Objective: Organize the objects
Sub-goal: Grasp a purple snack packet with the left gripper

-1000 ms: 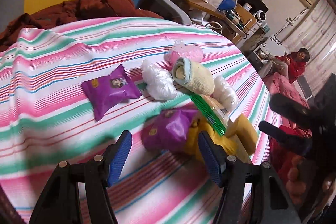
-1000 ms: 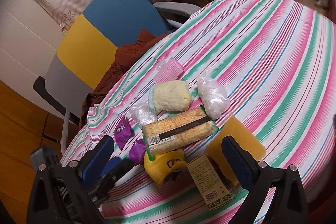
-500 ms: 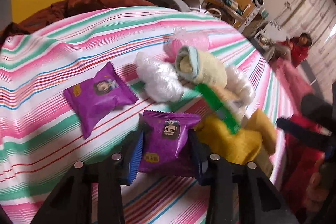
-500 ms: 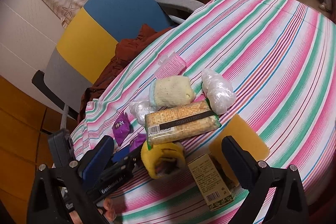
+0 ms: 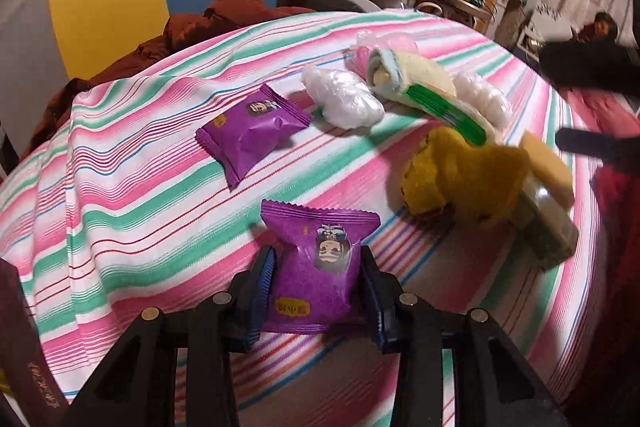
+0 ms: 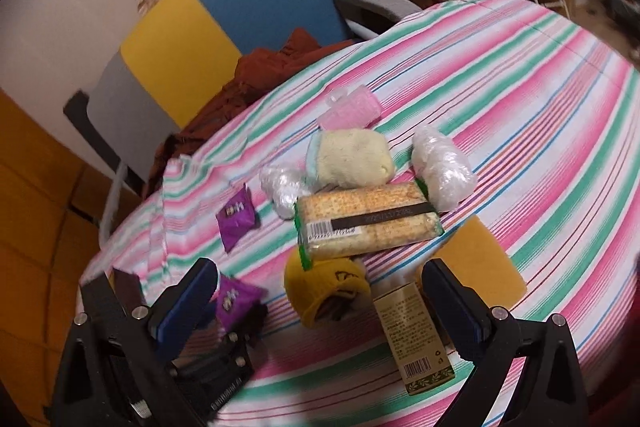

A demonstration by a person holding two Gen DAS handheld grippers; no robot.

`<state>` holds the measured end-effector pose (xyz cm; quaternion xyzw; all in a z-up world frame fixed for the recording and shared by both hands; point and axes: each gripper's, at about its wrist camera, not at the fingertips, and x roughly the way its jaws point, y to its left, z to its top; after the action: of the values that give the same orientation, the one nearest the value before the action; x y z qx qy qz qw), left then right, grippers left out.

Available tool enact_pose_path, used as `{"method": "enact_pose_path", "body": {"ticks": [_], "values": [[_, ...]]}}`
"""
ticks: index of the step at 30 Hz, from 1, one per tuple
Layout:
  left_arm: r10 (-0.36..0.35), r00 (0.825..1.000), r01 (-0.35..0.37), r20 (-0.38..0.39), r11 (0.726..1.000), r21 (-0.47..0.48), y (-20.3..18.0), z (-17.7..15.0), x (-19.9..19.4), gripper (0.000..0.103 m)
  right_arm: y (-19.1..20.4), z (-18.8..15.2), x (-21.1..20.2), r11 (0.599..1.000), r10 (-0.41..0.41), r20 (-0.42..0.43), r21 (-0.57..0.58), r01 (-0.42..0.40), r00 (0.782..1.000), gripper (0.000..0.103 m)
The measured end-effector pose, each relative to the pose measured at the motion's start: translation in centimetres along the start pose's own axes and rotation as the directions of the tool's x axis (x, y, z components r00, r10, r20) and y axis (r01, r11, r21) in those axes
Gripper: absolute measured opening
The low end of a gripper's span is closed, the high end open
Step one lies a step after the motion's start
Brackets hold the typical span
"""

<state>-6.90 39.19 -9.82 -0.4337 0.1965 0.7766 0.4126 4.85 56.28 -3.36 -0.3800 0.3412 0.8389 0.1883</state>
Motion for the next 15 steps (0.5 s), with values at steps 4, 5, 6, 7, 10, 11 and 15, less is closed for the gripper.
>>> {"method": "enact_pose_path", "body": {"ticks": [4, 5, 6, 7, 10, 11, 15], "values": [[-0.015, 0.999, 0.016, 0.038, 1.000, -0.008, 0.4, -0.7, -0.3, 0.040, 1.7, -0.1, 0.5, 0.996, -0.008, -0.026, -0.094, 0.006, 1.000, 0.093], [-0.027, 0.999, 0.027, 0.042, 0.999, -0.017, 0.5, -0.7, -0.4, 0.040, 2.4, 0.1, 0.7, 0.991, -0.018, -0.031, -0.132, 0.014, 0.999, 0.091], [-0.035, 0.999, 0.036, 0.042, 0.999, -0.024, 0.7, -0.8, -0.4, 0.040, 2.9, 0.3, 0.9, 0.987, -0.029, -0.033, -0.159, 0.024, 0.999, 0.086], [-0.041, 0.998, 0.043, 0.042, 0.999, -0.030, 0.8, -0.6, -0.2, 0.040, 3.5, 0.6, 1.2, 0.981, -0.041, -0.033, -0.191, 0.034, 0.999, 0.078], [-0.052, 0.997, 0.054, 0.051, 0.998, -0.038, 0.8, -0.5, -0.1, 0.040, 5.4, 1.8, 2.5, 0.954, -0.074, -0.026, -0.292, 0.063, 0.997, 0.066], [-0.058, 0.997, 0.060, 0.052, 0.997, -0.043, 0.8, -0.4, -0.1, 0.040, 6.0, 2.5, 3.4, 0.945, -0.083, -0.037, -0.320, 0.067, 0.996, 0.064], [-0.078, 0.995, 0.082, 0.061, 0.995, -0.058, 1.0, -0.4, 0.0, 0.040, 7.3, 4.1, 6.7, 0.922, -0.076, -0.093, -0.384, 0.035, 0.993, 0.061]]}}
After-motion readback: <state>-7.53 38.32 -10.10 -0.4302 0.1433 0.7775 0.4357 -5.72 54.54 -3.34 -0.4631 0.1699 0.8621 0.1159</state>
